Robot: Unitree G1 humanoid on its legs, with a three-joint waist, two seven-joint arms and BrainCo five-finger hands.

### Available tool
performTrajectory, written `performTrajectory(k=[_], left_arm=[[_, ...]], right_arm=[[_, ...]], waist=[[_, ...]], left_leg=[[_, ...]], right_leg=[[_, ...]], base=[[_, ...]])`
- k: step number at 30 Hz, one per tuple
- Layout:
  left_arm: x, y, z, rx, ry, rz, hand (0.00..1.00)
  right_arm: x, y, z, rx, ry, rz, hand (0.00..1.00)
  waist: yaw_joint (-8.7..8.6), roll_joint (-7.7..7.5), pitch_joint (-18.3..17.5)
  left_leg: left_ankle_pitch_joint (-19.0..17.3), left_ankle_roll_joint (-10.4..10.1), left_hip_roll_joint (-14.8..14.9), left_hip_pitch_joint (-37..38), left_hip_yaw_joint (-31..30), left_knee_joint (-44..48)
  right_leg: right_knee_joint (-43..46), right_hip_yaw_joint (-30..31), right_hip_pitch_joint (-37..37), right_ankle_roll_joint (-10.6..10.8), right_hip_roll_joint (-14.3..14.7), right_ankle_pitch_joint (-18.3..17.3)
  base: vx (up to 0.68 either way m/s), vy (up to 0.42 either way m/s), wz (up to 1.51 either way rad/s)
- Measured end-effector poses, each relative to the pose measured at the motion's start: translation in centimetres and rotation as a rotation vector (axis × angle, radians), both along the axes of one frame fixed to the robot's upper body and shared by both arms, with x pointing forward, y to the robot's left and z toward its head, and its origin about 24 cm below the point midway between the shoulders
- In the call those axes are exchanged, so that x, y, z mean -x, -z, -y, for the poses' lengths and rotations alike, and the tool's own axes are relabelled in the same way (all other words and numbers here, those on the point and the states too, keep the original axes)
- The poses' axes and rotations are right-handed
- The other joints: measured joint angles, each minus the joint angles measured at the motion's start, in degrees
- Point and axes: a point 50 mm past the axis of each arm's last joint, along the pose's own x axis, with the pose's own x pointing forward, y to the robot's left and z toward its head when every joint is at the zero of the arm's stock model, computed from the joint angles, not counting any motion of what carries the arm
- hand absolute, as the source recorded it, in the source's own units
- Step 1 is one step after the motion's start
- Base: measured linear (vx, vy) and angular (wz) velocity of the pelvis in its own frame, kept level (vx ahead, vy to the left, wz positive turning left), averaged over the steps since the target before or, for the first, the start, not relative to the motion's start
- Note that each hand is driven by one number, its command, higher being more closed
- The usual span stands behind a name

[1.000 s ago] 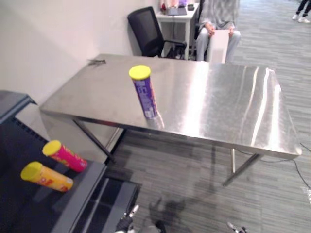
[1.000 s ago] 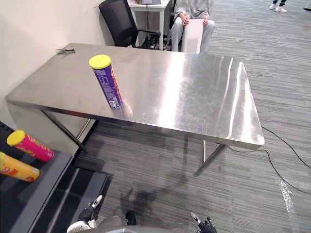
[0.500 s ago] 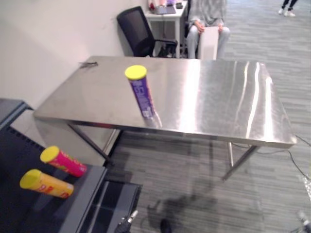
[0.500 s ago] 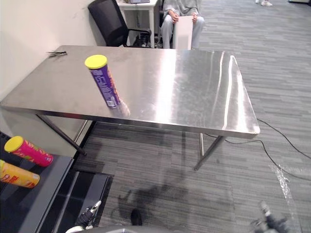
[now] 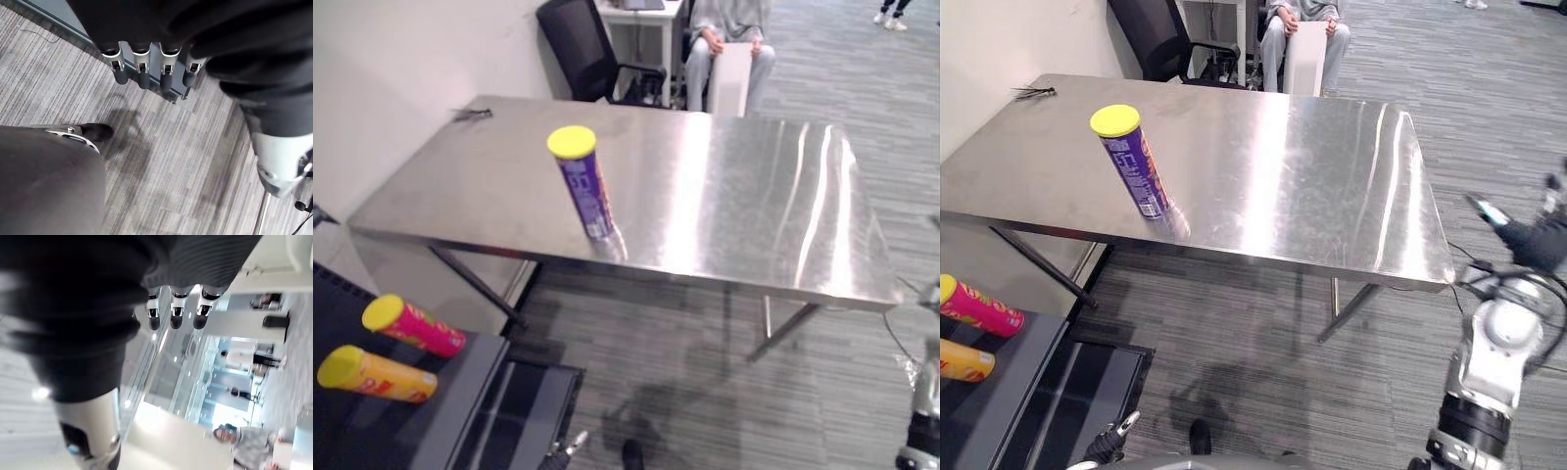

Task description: Put the gum and the chips on the shelf.

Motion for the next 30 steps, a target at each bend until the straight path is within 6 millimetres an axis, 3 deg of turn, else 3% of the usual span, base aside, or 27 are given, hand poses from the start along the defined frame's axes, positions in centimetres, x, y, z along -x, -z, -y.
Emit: performTrajectory(k=[4, 7, 12, 15, 23, 30], left_arm=[[-0.2, -0.1, 0.1, -0.002, 0.032, 0.003, 0.00], [-0.2, 0.0, 0.4, 0.000, 0.054, -0.001, 0.00], [0.4, 0.1, 0.5, 0.000, 0.055, -0.017, 0.00], [0.8, 0.1, 0.4, -0.005, 0.036, -0.026, 0.00], [1.1, 0.1, 0.2, -0.016, 0.020, -0.037, 0.00], [1.0, 0.1, 0.1, -0.024, 0.015, -0.034, 0.00]], right_arm=[[-3.3, 0.2, -3.8, -0.005, -0.241, -0.047, 0.00], [-6.4, 1.3, -6.7, -0.039, -0.375, -0.133, 0.00], [-9.6, 1.0, -10.7, -0.036, -0.524, -0.202, 0.00], [-10.9, 0.3, -12.5, -0.045, -0.570, -0.212, 0.00], [-12.6, -1.8, -15.3, -0.014, -0.637, -0.230, 0.00], [-13.7, -3.3, -16.3, -0.019, -0.641, -0.227, 0.00]], waist=[[0.90, 0.05, 0.0], [3.10, 0.07, 0.0], [5.70, 0.15, 0.4], [6.18, 0.35, 0.8], [8.34, -0.35, 1.8], [8.55, -0.34, 1.8]], left_leg=[[0.5, 0.5, -0.5, -0.3, -1.1, 0.0], [1.2, 0.6, -1.1, -1.0, -1.7, -0.2], [2.0, 0.2, -2.0, -2.5, -3.2, -0.4], [2.3, -0.1, -2.3, -2.6, -4.7, -0.4], [3.8, 0.7, -1.9, -3.8, -6.0, -0.4], [4.0, 0.3, -0.4, -4.2, -6.7, -0.4]], right_leg=[[-0.1, -1.3, 0.2, -0.2, -0.2, 0.3], [-0.9, -2.5, 0.3, -0.2, -0.9, 0.3], [-3.0, -4.7, 0.8, -0.4, -1.7, -0.3], [-2.8, -6.3, 1.3, -1.2, -1.8, -1.7], [-2.7, -7.3, 1.0, -0.9, -1.2, -0.9], [-3.0, -7.4, 1.0, -1.6, 0.2, -0.4]], base=[[-0.03, 0.010, 0.11], [-0.06, 0.011, 0.13], [-0.10, 0.008, 0.19], [-0.06, -0.005, 0.29], [0.03, -0.011, 0.08], [0.02, -0.026, 0.01]])
